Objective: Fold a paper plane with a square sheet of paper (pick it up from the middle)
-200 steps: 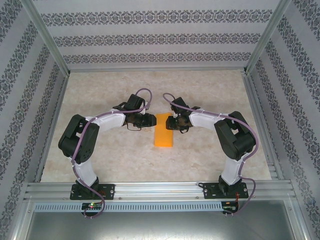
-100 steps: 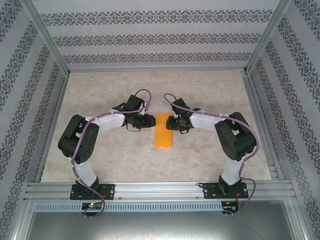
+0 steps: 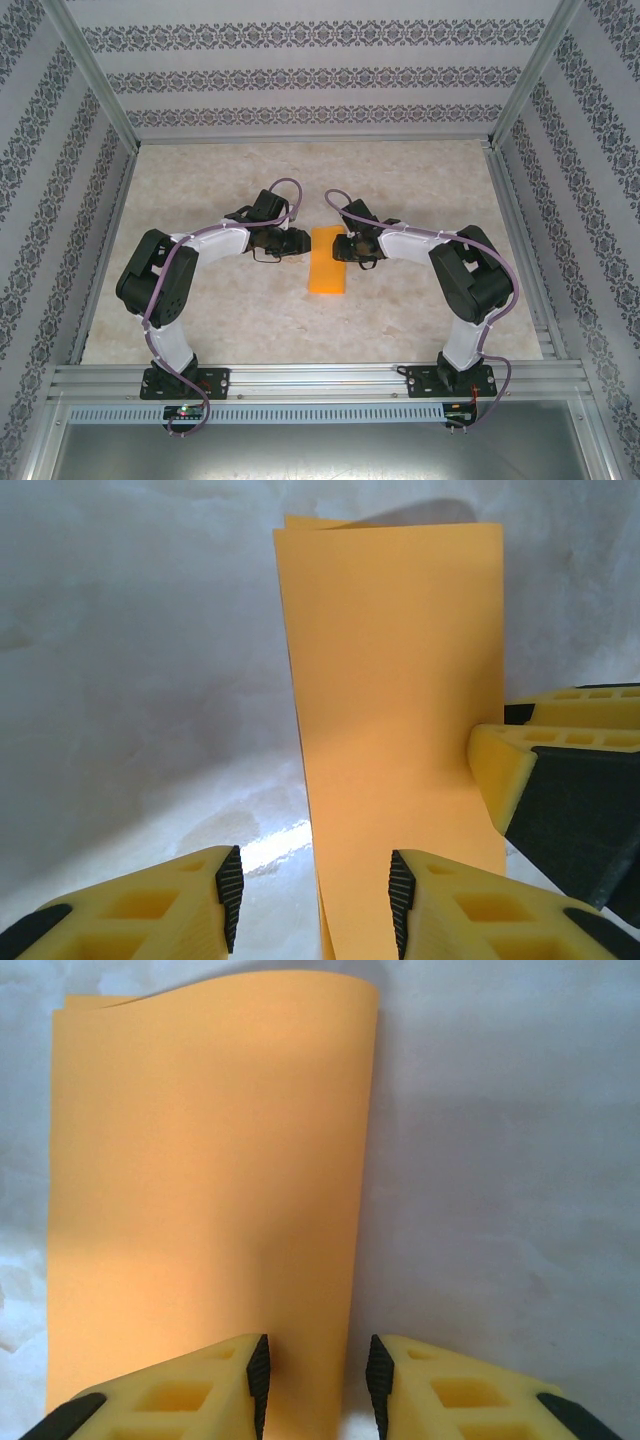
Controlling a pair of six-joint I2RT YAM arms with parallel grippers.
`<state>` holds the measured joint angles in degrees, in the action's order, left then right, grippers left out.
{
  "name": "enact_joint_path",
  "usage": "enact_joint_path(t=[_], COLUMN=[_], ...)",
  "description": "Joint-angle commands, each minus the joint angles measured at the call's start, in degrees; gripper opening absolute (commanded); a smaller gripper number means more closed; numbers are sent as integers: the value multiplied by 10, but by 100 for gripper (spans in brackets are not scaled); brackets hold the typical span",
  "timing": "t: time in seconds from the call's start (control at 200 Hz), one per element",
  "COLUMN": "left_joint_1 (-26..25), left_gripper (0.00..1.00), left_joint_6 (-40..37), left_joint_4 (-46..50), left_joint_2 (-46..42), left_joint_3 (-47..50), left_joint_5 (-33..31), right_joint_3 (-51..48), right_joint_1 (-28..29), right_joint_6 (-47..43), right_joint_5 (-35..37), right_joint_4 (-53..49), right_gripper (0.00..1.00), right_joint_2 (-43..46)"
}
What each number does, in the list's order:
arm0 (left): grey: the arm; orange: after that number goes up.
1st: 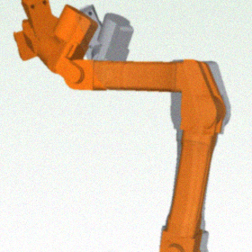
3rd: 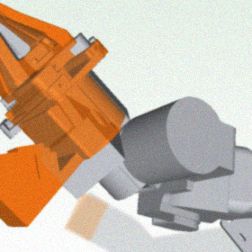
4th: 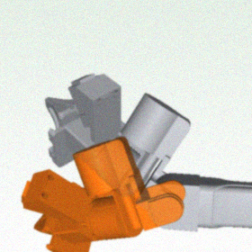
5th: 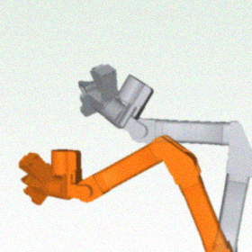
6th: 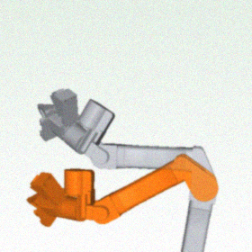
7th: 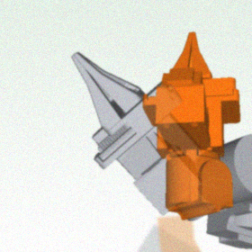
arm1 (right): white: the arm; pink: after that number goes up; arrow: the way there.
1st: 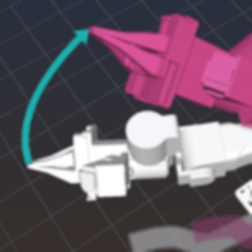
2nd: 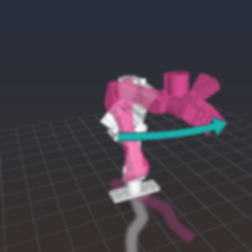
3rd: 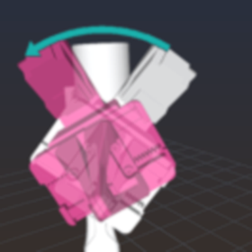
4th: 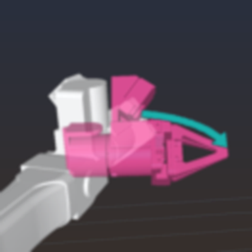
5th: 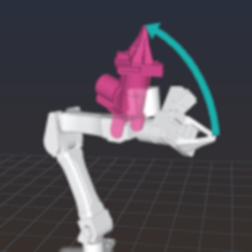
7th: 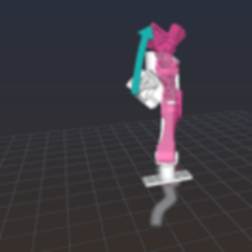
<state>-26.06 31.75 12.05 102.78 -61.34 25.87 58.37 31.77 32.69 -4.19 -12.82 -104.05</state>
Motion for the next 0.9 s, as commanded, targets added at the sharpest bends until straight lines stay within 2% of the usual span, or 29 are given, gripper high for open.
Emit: enact_joint_path(t=[0.0, 0.894], left_joint_1=[9, 10], left_gripper=[46, 43], left_joint_6=[3, 8], left_joint_4=[6, 6], left_joint_2=[-21, -18], left_joint_3=[4, 0], left_joint_5=[-10, -6], right_joint_3=[-22, -22], right_joint_1=[-1, -5], right_joint_6=[6, 2], right_joint_5=[40, 46], right_joint_4=[-19, -28], right_gripper=[35, 34], right_joint_2=[-1, -1])
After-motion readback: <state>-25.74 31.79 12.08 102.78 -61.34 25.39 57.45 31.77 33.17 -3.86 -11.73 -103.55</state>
